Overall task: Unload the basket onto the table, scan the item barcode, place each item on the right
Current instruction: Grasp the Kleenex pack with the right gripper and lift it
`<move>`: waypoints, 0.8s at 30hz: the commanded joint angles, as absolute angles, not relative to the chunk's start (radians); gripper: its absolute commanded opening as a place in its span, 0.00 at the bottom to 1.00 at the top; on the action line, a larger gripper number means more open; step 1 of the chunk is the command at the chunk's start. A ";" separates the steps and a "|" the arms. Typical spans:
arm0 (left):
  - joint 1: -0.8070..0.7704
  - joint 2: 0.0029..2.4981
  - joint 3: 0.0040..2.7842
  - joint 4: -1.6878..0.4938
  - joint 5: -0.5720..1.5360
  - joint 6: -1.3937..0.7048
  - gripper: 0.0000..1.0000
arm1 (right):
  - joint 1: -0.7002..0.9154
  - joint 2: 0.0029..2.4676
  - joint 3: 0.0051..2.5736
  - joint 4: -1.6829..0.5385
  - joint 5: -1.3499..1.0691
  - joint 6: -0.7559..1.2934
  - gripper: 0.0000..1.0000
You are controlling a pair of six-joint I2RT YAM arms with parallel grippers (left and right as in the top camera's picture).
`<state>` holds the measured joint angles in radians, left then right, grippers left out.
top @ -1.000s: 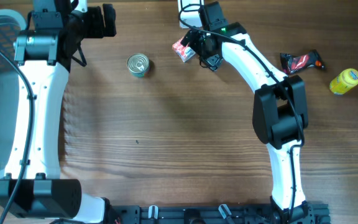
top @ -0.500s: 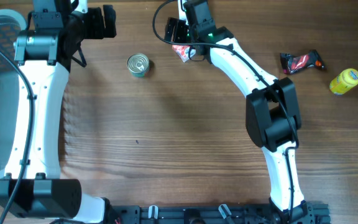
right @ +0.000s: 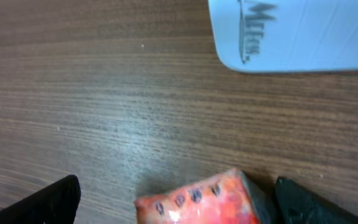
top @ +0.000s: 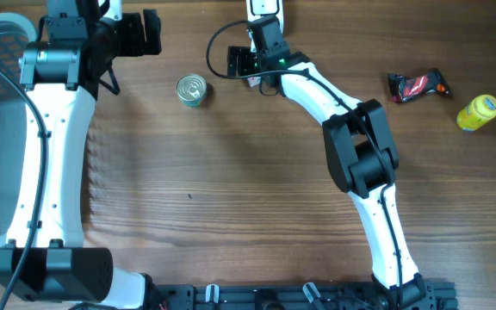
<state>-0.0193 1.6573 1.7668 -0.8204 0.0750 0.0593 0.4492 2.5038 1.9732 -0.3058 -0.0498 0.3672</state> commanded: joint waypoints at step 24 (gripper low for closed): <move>-0.015 1.656 1.766 -0.869 0.069 0.074 1.00 | 0.450 2.523 1.971 -0.617 0.202 0.094 0.51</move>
<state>-0.0193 1.6573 1.7668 -0.8688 0.0753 0.0628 0.4500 2.4851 1.9980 -0.5640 0.1909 0.1864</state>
